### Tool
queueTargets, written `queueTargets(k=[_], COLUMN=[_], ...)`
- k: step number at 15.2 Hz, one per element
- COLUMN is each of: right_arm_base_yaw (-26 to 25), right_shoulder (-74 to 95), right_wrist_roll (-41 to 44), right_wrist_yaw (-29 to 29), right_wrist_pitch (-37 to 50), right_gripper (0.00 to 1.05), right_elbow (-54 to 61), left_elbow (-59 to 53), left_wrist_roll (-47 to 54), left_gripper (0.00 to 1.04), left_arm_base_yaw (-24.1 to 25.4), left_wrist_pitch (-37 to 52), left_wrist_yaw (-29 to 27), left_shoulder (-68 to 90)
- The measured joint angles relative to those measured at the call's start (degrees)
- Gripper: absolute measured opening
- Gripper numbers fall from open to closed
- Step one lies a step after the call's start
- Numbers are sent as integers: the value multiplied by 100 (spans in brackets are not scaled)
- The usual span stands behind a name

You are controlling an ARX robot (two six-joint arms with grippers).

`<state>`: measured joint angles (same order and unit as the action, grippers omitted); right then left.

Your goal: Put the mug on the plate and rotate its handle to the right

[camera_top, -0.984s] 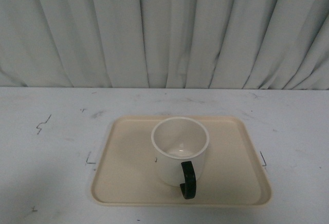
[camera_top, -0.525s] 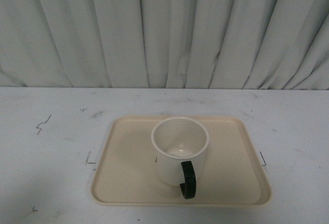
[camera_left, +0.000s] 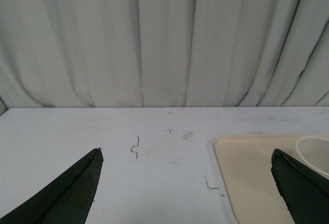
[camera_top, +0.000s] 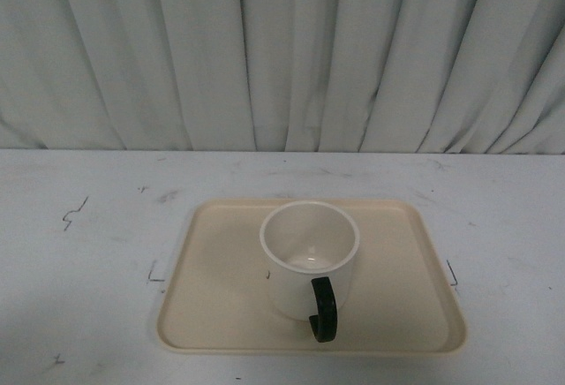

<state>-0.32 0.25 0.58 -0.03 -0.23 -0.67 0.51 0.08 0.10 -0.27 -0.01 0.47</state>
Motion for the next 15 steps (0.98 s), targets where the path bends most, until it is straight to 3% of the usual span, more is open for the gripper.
queueTargets(k=[6,7,8,9,10,12,15], right_arm_base_yaw=[0,-444,-763,-520,-55,439,1241], right_shoulder=[0,573,1759,2555,3294,4774,7001], right_wrist_roll=[0,278,439,507,564,719,872], right_wrist_yaw=[2,-1198,-2256,-3029,-3386,-2809,-1746], right_wrist_pitch=[0,-1113,-1493,-1222,-866,-643,-1143], right_gripper=[98,98,98,98,98,98,98], right_elbow=[0,-407,-876,-1145,-1521,-2380,-3856], left_elbow=[0,0,0,0,0,0,0], left_wrist_roll=[-2,-2,0,-4,-4,-4,-4], left_gripper=[98,98,98,98,98,98,98], left_arm_base_yaw=[0,0,0,-9,-9,-9,-9], left_wrist_pitch=[0,-2,11,2,2,7,7], left_wrist_yaw=[0,-13,20,-15,-2,0,0], left_shoulder=[0,0,0,0,0,0,0])
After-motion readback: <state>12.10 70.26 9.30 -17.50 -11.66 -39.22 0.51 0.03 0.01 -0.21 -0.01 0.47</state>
